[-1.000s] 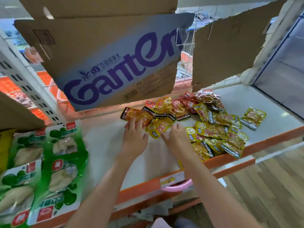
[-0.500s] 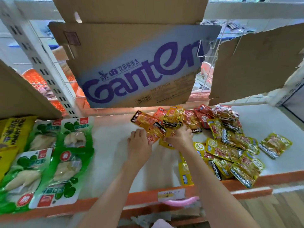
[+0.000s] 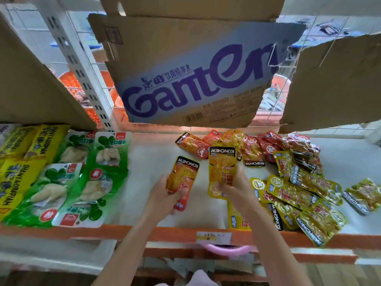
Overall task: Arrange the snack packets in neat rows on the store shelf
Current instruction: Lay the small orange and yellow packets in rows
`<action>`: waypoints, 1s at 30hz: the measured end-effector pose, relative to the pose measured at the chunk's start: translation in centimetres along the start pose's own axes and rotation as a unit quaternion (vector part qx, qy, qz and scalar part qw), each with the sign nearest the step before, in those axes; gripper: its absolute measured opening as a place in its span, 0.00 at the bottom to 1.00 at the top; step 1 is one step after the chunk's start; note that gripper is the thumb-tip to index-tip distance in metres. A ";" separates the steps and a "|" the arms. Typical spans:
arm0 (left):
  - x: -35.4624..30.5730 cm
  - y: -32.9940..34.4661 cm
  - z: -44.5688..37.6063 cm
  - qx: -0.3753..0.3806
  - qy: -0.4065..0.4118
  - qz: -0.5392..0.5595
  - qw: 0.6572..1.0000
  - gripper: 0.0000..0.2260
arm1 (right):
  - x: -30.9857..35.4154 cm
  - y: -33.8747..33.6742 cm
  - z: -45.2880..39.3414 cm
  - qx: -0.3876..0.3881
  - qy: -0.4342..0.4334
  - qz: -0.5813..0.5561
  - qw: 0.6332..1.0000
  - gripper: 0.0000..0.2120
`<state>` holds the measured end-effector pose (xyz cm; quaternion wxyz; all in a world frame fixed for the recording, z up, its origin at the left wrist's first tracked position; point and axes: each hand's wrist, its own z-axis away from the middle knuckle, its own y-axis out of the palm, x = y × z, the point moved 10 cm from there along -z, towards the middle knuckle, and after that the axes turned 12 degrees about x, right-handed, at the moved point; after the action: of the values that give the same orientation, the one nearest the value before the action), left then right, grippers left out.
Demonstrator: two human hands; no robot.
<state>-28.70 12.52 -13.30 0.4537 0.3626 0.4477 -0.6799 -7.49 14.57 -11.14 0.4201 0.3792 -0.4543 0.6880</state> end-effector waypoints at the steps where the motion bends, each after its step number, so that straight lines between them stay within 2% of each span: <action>1: 0.2 -0.2 0.6 -0.006 0.008 0.025 1.000 0.15 | -0.4 1.3 0.2 0.033 0.002 -0.037 0.999 0.16; 4: 0.8 -0.2 2.2 -0.011 0.028 0.074 0.997 0.13 | -1.7 3.9 1.0 0.082 0.009 -0.094 0.992 0.17; 11: 1.2 -0.2 2.9 -0.004 0.045 0.113 0.993 0.19 | -2.7 4.3 1.9 0.097 0.002 -0.124 0.988 0.17; 15: 1.3 -0.6 3.1 -0.027 0.044 0.125 0.991 0.22 | -2.5 4.3 1.9 0.094 -0.007 -0.124 0.988 0.16; 20: 1.2 -1.4 3.4 -0.074 0.051 0.130 0.988 0.16 | -1.8 4.3 2.2 0.089 -0.022 -0.098 0.991 0.12; 23: 1.0 -1.6 3.5 -0.061 0.089 0.236 0.966 0.15 | -2.1 4.2 2.3 0.083 -0.020 -0.133 0.987 0.13; 26: 1.3 -1.9 3.3 -0.053 0.098 0.363 0.925 0.19 | -2.3 4.0 2.3 0.074 -0.011 -0.168 0.983 0.16; 27: 1.4 -2.0 3.3 -0.051 0.092 0.390 0.915 0.19 | -2.2 4.0 2.2 0.075 -0.008 -0.152 0.986 0.17; 30: 1.6 -1.8 3.2 -0.045 0.066 0.425 0.902 0.07 | -1.0 4.0 1.9 0.105 -0.012 -0.014 0.994 0.22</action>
<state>-31.18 9.42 -13.13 0.6847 0.5414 0.3105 -0.3764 -10.57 11.65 -12.71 0.3824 0.4356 -0.3791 0.7213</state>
